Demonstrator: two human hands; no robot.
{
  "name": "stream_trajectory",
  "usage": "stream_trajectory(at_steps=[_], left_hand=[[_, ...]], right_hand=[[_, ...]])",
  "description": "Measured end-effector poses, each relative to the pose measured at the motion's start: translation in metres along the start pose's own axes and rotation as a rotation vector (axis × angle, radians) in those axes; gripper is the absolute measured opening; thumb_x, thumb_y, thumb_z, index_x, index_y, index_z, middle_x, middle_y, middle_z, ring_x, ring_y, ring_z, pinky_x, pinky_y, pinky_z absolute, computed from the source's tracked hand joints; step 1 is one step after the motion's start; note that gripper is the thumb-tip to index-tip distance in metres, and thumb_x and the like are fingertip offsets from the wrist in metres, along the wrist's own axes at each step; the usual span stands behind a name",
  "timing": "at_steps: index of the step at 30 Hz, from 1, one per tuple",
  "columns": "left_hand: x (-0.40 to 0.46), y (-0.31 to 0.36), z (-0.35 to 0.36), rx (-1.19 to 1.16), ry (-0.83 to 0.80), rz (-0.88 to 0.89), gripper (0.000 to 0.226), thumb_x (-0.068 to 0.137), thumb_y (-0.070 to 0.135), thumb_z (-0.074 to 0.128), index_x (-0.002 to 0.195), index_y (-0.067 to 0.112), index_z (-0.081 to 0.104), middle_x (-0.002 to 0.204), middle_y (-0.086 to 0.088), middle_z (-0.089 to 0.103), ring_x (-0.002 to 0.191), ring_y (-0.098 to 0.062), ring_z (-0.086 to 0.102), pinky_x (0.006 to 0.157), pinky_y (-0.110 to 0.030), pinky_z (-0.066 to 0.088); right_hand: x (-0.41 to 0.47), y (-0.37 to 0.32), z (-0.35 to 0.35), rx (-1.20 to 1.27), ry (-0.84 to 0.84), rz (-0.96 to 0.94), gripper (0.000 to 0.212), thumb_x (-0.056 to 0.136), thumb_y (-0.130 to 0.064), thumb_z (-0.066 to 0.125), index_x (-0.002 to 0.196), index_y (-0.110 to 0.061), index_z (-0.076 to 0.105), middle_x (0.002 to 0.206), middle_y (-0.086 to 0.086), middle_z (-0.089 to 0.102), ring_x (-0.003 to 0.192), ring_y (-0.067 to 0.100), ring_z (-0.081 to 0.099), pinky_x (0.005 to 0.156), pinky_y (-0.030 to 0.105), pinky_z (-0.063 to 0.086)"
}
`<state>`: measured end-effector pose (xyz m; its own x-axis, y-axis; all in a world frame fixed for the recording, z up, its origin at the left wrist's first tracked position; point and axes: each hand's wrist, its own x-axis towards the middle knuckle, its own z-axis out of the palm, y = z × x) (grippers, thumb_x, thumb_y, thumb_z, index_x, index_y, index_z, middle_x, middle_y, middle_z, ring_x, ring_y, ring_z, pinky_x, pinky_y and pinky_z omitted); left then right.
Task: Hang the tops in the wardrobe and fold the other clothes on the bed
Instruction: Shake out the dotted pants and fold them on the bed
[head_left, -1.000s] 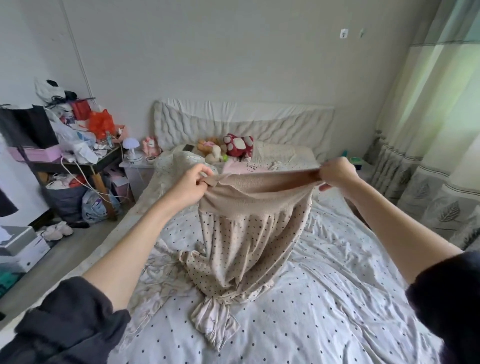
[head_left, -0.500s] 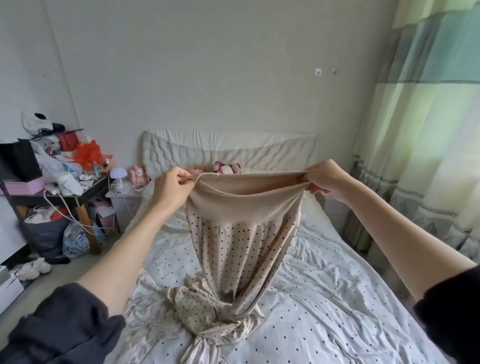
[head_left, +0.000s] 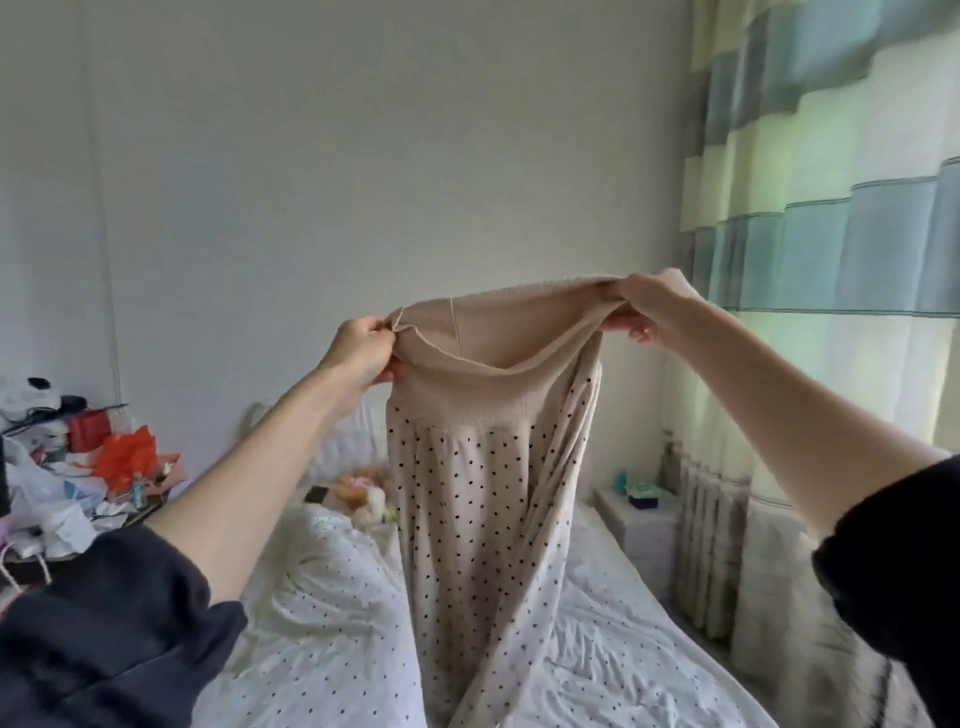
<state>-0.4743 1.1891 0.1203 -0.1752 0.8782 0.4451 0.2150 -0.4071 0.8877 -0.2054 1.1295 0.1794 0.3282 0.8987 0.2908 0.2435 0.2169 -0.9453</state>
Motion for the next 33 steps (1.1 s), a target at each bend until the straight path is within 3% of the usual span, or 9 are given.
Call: stream_trajectory(at_steps=[3, 7, 10, 12, 15, 20, 25, 28, 33], left_hand=[[0.005, 0.027, 0.0, 0.1, 0.01, 0.266, 0.017, 0.097, 0.007, 0.039, 0.108, 0.018, 0.045, 0.084, -0.016, 0.057, 0.063, -0.024, 0.054, 0.066, -0.04, 0.049], [-0.007, 0.033, 0.0, 0.298, -0.09, 0.641, 0.036, 0.094, 0.0, 0.038, 0.095, 0.036, 0.036, 0.072, -0.02, 0.062, 0.059, -0.033, 0.058, 0.056, -0.04, 0.046], [-0.024, 0.016, 0.005, 0.367, -0.261, 0.736, 0.06, 0.091, -0.011, 0.034, 0.109, 0.043, 0.052, 0.092, -0.005, 0.069, 0.071, -0.007, 0.066, 0.07, -0.023, 0.052], [-0.034, -0.003, 0.008, 0.506, -0.365, 0.773, 0.071, 0.092, -0.013, 0.033, 0.132, 0.045, 0.044, 0.108, -0.002, 0.064, 0.091, -0.009, 0.063, 0.087, -0.02, 0.051], [-0.044, -0.033, 0.008, 0.689, -0.483, 0.73, 0.074, 0.093, -0.013, 0.034, 0.136, 0.048, 0.027, 0.082, -0.001, 0.049, 0.07, -0.017, 0.053, 0.075, -0.035, 0.051], [-0.075, -0.067, 0.007, 0.702, -0.529, 0.926, 0.07, 0.09, -0.01, 0.039, 0.14, 0.037, 0.029, 0.081, 0.006, 0.045, 0.069, -0.006, 0.043, 0.074, -0.02, 0.046], [-0.081, -0.095, 0.002, 0.925, -0.516, 0.534, 0.031, 0.097, 0.011, 0.041, 0.109, 0.02, 0.069, 0.098, -0.001, 0.056, 0.1, -0.023, 0.058, 0.091, -0.04, 0.046], [-0.082, -0.11, -0.01, 0.891, -0.497, 0.386, 0.029, 0.091, 0.009, 0.043, 0.066, 0.016, 0.056, 0.087, 0.006, 0.057, 0.106, -0.019, 0.058, 0.097, -0.041, 0.044], [-0.081, -0.131, -0.028, 1.013, -0.43, 0.309, 0.032, 0.09, 0.041, 0.053, 0.093, 0.01, 0.062, 0.097, 0.003, 0.058, 0.089, -0.019, 0.057, 0.084, -0.037, 0.047]], right_hand=[[0.005, -0.024, -0.007, 0.11, 0.03, -0.047, 0.009, 0.087, -0.004, 0.054, 0.079, -0.008, 0.054, 0.046, 0.004, 0.063, 0.042, 0.014, 0.064, 0.042, 0.02, 0.024], [0.007, -0.026, -0.016, 0.127, 0.011, 0.021, 0.017, 0.087, -0.005, 0.051, 0.072, -0.013, 0.053, 0.047, 0.001, 0.064, 0.043, 0.013, 0.064, 0.045, 0.017, 0.026], [0.007, 0.0, -0.018, 0.04, -0.018, 0.146, 0.02, 0.088, -0.007, 0.052, 0.07, -0.015, 0.051, 0.05, 0.0, 0.061, 0.038, 0.01, 0.059, 0.046, 0.02, 0.024], [0.009, 0.025, -0.018, -0.073, -0.019, 0.201, 0.019, 0.088, -0.012, 0.059, 0.071, -0.014, 0.05, 0.052, 0.001, 0.058, 0.032, 0.009, 0.055, 0.046, 0.02, 0.022], [0.012, 0.057, -0.017, -0.173, -0.076, 0.27, 0.021, 0.083, -0.018, 0.07, 0.075, -0.009, 0.053, 0.042, 0.001, 0.057, 0.028, 0.007, 0.05, 0.05, 0.019, 0.021], [0.022, 0.099, -0.009, -0.263, -0.101, 0.346, 0.027, 0.077, -0.024, 0.077, 0.075, -0.007, 0.056, 0.041, 0.002, 0.057, 0.032, 0.009, 0.051, 0.049, 0.019, 0.018], [0.027, 0.12, 0.007, -0.326, -0.144, 0.328, 0.027, 0.081, -0.025, 0.072, 0.069, -0.011, 0.053, 0.046, 0.002, 0.053, 0.039, 0.011, 0.047, 0.042, 0.019, 0.02], [0.029, 0.122, 0.018, -0.359, -0.202, 0.305, 0.029, 0.084, -0.024, 0.069, 0.065, -0.011, 0.05, 0.035, -0.001, 0.047, 0.026, 0.008, 0.039, 0.034, 0.017, 0.019], [0.031, 0.122, 0.032, -0.59, -0.272, 0.21, 0.026, 0.09, -0.016, 0.061, 0.067, -0.005, 0.054, 0.038, 0.003, 0.054, 0.027, 0.009, 0.039, 0.033, 0.015, 0.021]])
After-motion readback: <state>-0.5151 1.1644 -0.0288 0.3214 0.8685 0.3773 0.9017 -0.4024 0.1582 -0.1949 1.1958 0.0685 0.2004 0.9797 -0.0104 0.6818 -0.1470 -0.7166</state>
